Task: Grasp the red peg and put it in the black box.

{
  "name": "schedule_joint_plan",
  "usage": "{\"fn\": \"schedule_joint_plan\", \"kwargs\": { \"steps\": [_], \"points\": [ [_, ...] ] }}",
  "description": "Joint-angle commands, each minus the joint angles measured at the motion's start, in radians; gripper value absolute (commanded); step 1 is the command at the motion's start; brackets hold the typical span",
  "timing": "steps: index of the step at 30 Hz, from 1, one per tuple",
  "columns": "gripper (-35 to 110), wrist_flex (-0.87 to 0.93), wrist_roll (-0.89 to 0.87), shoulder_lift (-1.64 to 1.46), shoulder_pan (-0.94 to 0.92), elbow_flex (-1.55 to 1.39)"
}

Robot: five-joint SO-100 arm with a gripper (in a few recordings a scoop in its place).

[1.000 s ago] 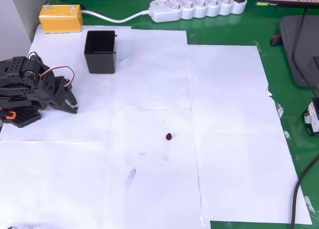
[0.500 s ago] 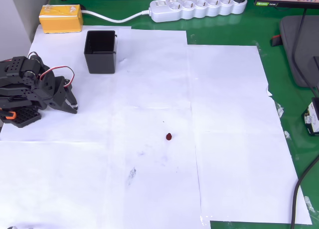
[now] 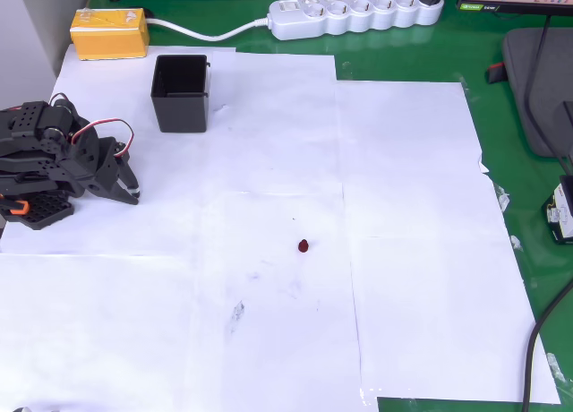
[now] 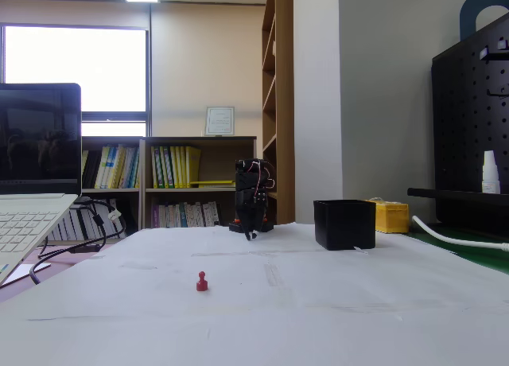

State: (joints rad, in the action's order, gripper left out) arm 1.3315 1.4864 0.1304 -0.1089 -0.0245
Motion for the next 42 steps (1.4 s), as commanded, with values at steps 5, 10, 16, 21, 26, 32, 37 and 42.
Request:
{"fn": "schedule_joint_plan", "kwargs": {
  "steps": [5,10,16,21,26,32,37,42],
  "points": [
    [0,0.080,-0.008,0.095,-0.029,0.084],
    [0,0.080,-0.009,0.095,-0.015,0.084],
    [0,0.049,0.146,0.084,-0.048,0.084],
    [0,-0.284,0.138,-0.179,-0.084,0.084],
    [0,-0.831,0.144,-0.549,-0.097,0.078],
    [0,-1.155,0.204,-0.821,-0.117,0.074],
    [0,-1.388,0.261,-1.026,-0.140,0.071],
    [0,-1.715,0.290,-1.276,-0.170,0.072]
  ]
}}
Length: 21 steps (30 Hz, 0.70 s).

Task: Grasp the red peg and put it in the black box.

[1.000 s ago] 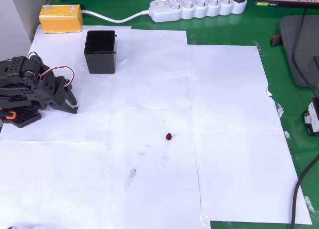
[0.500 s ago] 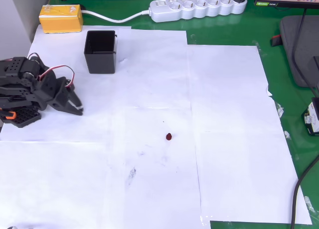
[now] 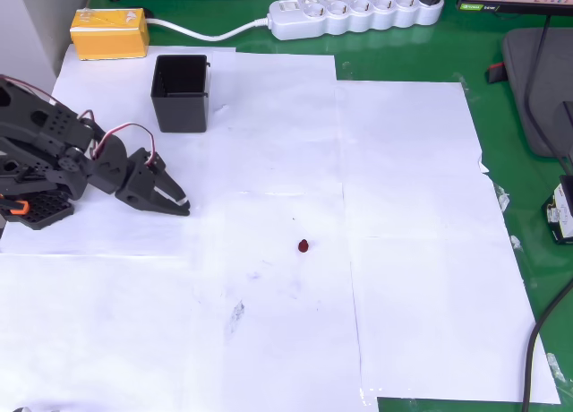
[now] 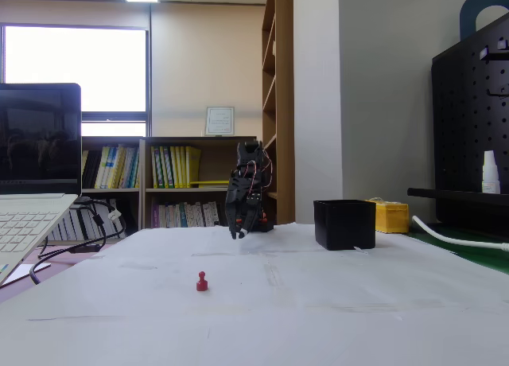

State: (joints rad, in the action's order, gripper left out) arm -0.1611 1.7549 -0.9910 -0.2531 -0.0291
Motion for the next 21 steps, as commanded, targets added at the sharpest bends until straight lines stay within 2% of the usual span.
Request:
{"fn": "schedule_joint_plan", "kwargs": {
  "steps": [1,7,11,16,21],
  "points": [
    [0,-0.299,0.032,-0.215,-0.035,0.077],
    [0,-0.680,0.043,-0.499,-0.064,0.086],
    [0,-0.793,0.000,-0.592,-0.069,0.072],
    [0,-1.052,-0.006,-0.850,-0.067,0.005],
    [0,-1.112,-0.029,-0.943,-0.052,-0.077]
  ]
}}
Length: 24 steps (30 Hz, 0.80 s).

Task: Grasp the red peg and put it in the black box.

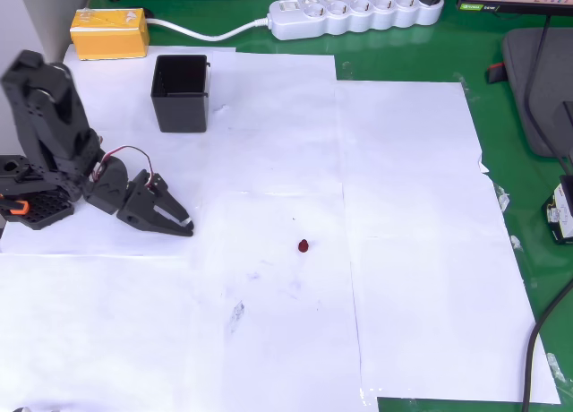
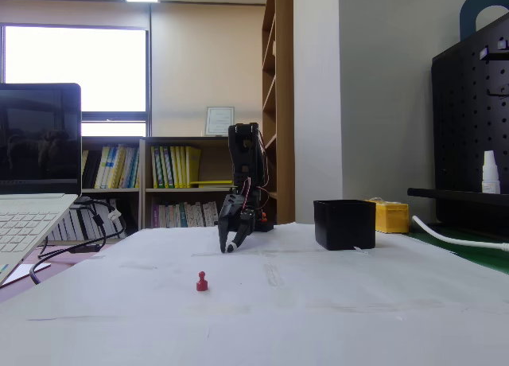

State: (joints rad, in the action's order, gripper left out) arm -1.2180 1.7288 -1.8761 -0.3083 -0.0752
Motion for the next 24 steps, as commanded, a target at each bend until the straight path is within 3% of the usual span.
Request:
{"fn": "schedule_joint_plan", "kwargs": {
  "steps": [1,7,24],
  "points": [
    [0,-0.074,-0.015,-0.086,0.008,-0.060],
    [0,-0.227,-0.034,-0.252,0.011,-0.150],
    [0,-0.333,-0.124,-0.416,0.003,-0.362]
  ]
}}
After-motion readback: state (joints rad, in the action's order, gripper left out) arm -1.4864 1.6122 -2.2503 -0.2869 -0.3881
